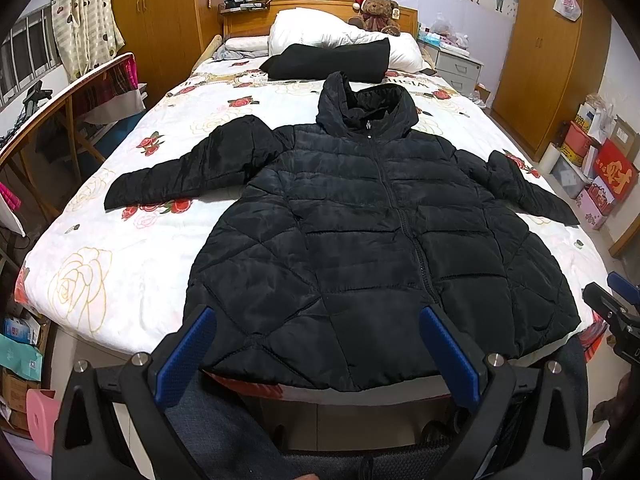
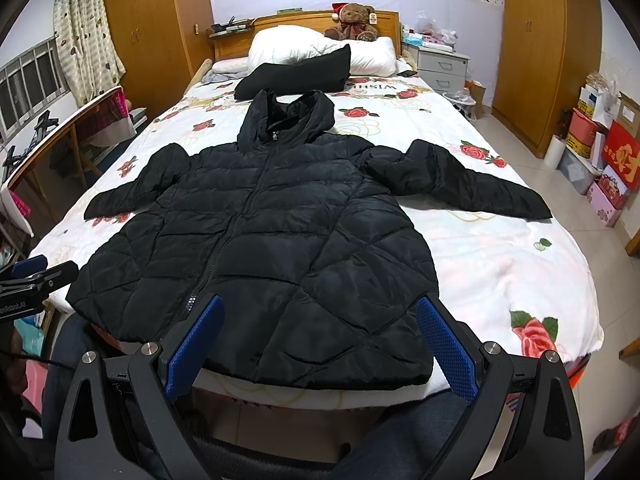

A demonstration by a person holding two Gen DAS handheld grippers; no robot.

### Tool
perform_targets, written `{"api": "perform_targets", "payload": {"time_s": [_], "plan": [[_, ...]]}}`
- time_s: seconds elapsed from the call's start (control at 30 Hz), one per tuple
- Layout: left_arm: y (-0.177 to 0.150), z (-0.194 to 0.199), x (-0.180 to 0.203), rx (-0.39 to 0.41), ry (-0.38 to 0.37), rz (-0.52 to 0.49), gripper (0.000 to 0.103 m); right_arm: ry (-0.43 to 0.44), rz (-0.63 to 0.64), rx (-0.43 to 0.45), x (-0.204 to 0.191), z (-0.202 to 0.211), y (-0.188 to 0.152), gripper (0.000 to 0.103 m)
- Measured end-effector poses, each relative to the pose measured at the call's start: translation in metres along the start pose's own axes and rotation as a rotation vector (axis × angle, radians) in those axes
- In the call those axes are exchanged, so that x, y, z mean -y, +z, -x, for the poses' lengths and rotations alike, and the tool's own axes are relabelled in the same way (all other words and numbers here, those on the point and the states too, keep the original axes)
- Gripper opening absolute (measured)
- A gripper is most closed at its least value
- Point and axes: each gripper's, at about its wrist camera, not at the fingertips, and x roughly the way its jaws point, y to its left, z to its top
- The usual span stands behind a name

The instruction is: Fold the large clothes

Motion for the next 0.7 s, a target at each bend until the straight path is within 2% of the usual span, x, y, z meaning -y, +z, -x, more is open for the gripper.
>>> {"api": "perform_targets", "payload": {"time_s": [0.33, 0.43, 0.7], "plan": [[-0.017, -0.005, 0.003, -0.001, 0.001, 0.001, 0.102, 0.0, 0.001, -0.002, 0.0, 0.0, 0.001, 0.097], [-0.004, -0.005, 0.002, -0.004, -0.003, 0.001, 0.102, 0.0, 0.0, -0.003, 0.001, 0.0, 0.001, 0.097], [-0.013, -0.009, 0.003, -0.006, -0.003, 0.002, 0.102, 0.0, 0.001, -0.004, 0.0, 0.0, 0.001, 0.097]]}}
